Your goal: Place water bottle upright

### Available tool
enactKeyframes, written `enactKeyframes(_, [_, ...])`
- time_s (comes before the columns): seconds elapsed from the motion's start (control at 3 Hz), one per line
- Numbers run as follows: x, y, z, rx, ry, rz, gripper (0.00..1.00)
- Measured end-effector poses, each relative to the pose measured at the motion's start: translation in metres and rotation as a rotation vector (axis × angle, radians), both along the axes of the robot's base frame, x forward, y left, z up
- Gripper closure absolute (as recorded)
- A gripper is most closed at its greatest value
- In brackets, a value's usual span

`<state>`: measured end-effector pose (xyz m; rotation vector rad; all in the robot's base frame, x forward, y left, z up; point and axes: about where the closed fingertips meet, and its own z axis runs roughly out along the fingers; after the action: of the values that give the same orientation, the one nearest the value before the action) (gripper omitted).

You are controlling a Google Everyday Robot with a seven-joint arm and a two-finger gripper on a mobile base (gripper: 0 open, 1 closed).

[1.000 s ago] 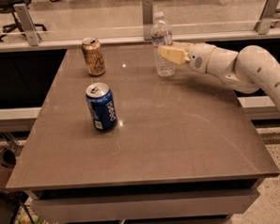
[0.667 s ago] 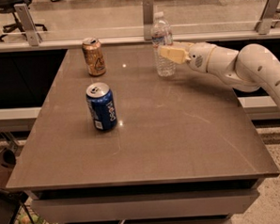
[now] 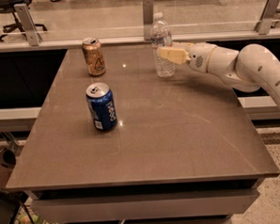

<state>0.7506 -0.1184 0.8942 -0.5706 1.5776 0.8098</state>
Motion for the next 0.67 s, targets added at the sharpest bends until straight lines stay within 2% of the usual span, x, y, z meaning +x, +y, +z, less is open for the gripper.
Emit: enactKeyframes(0.67, [-0.009,-0.020,0.011,0.114,-0.049,-0.059,1.00])
